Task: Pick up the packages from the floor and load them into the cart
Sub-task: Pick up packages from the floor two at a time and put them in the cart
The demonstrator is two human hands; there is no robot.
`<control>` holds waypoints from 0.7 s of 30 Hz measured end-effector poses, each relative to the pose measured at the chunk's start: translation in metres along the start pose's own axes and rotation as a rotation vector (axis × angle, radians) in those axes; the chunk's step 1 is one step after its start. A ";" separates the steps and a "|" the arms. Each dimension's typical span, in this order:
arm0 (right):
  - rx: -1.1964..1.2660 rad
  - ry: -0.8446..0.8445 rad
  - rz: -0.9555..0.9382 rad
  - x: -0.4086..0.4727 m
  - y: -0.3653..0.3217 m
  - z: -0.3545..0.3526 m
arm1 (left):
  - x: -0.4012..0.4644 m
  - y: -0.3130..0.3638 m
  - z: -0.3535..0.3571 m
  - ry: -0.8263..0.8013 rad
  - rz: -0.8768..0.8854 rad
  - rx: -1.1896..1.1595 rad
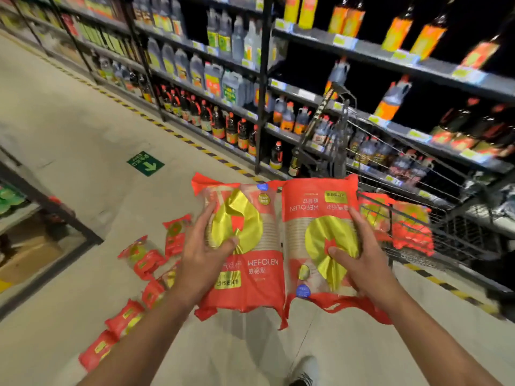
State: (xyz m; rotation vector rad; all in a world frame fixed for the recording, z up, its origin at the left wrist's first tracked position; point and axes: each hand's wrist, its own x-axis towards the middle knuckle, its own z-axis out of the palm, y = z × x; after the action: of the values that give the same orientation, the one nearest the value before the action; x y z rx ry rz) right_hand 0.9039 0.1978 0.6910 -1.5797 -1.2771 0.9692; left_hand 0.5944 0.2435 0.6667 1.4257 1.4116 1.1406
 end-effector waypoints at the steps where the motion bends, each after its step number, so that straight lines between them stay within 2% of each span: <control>1: 0.002 0.030 0.000 0.005 0.003 -0.021 | 0.011 0.009 0.020 -0.038 0.028 0.000; 7: -0.029 0.219 0.050 0.028 0.049 -0.165 | 0.054 0.068 0.175 -0.191 0.125 0.031; 10: -0.048 0.286 0.070 0.042 0.065 -0.223 | 0.076 0.082 0.243 -0.261 0.101 -0.022; 16: -0.011 0.344 0.087 0.090 0.093 -0.311 | 0.132 0.110 0.347 -0.380 0.079 -0.088; 21: 0.052 0.379 0.123 0.165 0.129 -0.372 | 0.205 0.108 0.431 -0.380 0.034 -0.071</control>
State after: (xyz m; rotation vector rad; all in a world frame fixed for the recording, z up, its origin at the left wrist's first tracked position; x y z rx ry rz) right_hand 1.3206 0.2918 0.6829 -1.7181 -0.8957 0.7245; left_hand 1.0311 0.4639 0.6693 1.5251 1.0727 0.8731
